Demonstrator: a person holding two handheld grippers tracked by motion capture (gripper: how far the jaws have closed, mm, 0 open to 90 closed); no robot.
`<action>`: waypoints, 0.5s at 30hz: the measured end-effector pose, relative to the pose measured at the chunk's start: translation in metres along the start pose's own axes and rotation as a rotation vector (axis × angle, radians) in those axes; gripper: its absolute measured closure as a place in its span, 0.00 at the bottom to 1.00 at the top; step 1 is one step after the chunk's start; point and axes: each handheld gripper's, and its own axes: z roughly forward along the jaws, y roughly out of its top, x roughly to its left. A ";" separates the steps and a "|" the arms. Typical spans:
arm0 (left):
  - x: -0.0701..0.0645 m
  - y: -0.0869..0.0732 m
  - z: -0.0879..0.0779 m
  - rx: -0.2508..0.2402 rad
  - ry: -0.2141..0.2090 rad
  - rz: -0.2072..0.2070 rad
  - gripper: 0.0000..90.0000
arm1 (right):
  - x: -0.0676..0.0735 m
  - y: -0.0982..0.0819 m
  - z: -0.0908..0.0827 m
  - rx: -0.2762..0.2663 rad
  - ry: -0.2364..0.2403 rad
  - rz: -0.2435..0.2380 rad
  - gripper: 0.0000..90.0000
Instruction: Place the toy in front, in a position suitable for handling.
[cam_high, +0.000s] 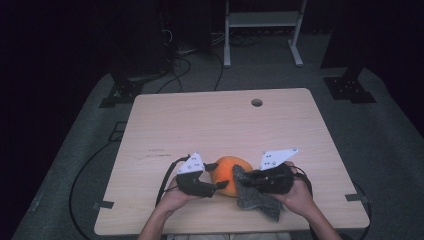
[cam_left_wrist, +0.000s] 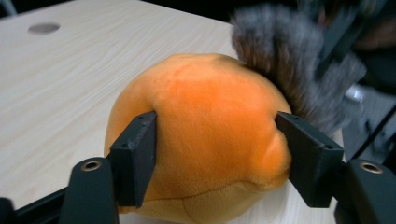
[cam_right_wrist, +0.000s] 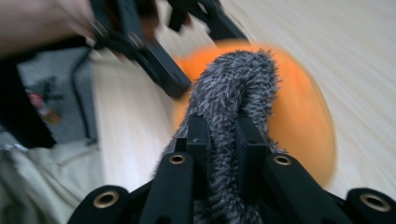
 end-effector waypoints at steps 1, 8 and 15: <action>-0.003 0.001 0.001 0.007 0.000 0.030 0.37 | 0.001 0.003 -0.001 -0.011 -0.004 -0.010 0.87; 0.001 0.001 0.003 -0.006 -0.028 -0.083 0.23 | -0.009 -0.004 0.006 0.053 0.009 0.019 0.87; -0.007 0.002 0.001 0.028 -0.003 0.056 0.33 | 0.000 0.000 0.008 0.020 0.040 -0.004 0.87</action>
